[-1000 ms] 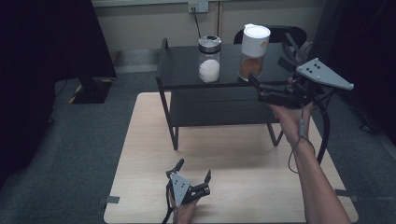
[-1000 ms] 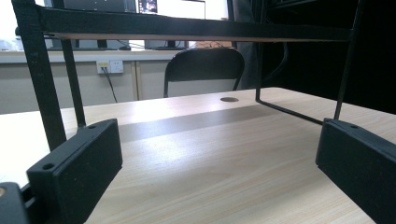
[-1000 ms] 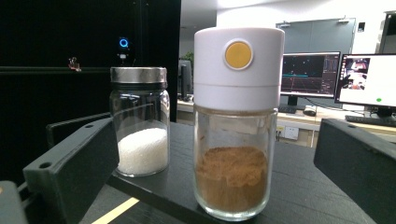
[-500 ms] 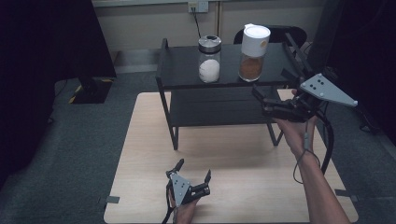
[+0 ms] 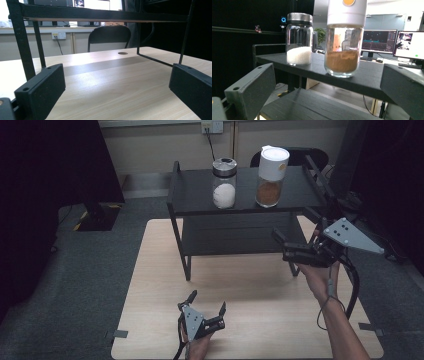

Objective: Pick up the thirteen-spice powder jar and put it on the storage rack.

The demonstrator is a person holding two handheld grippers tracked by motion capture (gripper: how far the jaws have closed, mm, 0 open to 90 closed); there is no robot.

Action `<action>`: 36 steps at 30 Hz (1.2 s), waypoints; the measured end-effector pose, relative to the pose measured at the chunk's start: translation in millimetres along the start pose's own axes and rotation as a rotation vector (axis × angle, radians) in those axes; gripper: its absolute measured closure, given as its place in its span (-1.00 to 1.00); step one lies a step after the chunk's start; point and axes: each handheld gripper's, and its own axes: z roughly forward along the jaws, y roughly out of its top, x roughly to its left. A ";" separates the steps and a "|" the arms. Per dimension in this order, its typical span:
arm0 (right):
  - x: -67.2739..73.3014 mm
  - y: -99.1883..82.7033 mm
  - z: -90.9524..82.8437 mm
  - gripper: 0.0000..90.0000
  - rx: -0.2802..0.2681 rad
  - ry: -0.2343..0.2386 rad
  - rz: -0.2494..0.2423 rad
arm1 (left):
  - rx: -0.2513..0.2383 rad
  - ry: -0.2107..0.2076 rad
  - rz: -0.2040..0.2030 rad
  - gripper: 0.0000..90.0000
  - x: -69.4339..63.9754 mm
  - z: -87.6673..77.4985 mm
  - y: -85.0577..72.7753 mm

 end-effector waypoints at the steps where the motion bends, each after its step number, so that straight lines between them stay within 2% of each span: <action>1: 0.8 -1.9 -1.5 -1.00 0.001 -0.001 -0.002 | 0.000 0.000 0.000 -1.00 0.0 0.0 0.0; 23: 7.5 -45.1 -30.2 -1.00 0.014 -0.039 0.019 | -0.001 0.003 0.000 -1.00 -0.5 -0.1 -0.1; 29: 15.1 -58.5 -37.6 -1.00 0.012 -0.060 0.009 | 0.000 0.004 0.000 -1.00 -0.7 -0.1 -0.1; 36: 20.7 -78.0 -47.7 -1.00 0.021 -0.080 0.020 | -0.001 0.004 0.000 -1.00 -0.7 -0.1 -0.1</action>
